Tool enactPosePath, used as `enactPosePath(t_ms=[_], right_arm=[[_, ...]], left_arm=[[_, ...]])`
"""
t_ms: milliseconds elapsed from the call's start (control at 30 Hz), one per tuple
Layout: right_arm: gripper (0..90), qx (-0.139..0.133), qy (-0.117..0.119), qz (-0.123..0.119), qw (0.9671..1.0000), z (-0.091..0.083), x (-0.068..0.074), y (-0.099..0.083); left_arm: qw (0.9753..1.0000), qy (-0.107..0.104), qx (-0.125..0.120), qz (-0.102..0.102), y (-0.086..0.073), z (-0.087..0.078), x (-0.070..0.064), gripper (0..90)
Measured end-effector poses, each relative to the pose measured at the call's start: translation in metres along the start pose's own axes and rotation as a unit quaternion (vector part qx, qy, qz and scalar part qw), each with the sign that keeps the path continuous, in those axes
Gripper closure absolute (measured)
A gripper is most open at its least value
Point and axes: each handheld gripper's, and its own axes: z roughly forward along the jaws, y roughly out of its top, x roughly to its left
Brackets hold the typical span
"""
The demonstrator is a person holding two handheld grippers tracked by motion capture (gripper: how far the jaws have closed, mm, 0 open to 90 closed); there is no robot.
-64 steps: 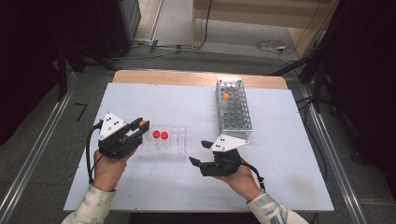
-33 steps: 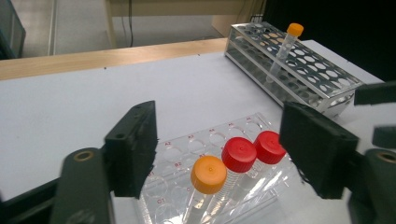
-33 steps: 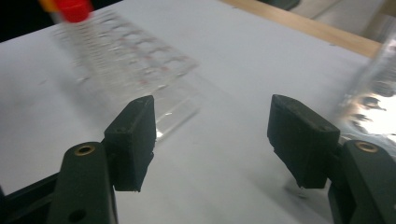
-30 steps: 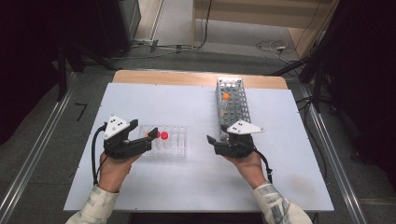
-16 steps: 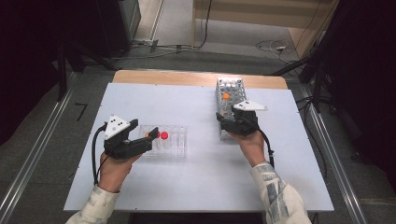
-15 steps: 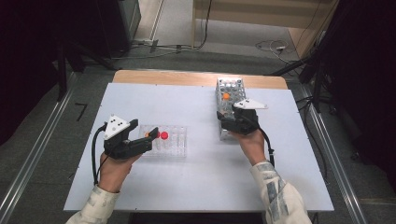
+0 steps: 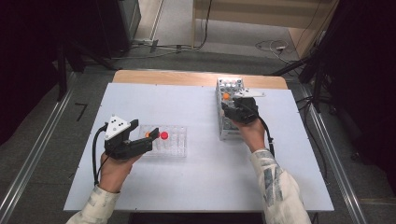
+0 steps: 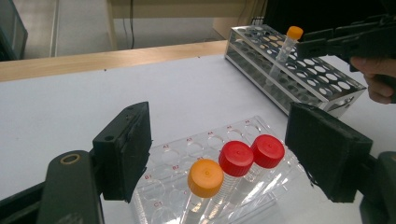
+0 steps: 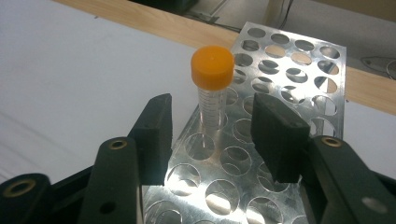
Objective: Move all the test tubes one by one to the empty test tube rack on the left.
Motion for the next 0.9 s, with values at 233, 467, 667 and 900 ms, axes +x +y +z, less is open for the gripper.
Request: enactPosePath(t_ms=[233, 467, 667, 900], right_arm=[[57.0, 0.015, -0.01, -0.016, 0.9997, 0.011, -0.003, 0.009], [65.0, 0.039, -0.006, -0.026, 0.9989, 0.022, 0.0, 0.011], [69.6, 0.061, -0.009, -0.031, 0.9976, 0.028, 0.001, 0.014], [71.7, 0.061, -0.011, -0.032, 0.9976, 0.028, 0.001, 0.014]], left_arm=[[1.0, 0.0, -0.002, 0.0, 0.0, -0.001, 0.0, 23.1], [1.0, -0.001, -0.003, 0.002, 0.0, -0.001, -0.001, 23.2], [1.0, -0.002, -0.003, 0.002, 0.0, -0.001, -0.002, 23.2], [1.0, -0.003, -0.006, 0.004, 0.001, -0.002, -0.003, 23.2]])
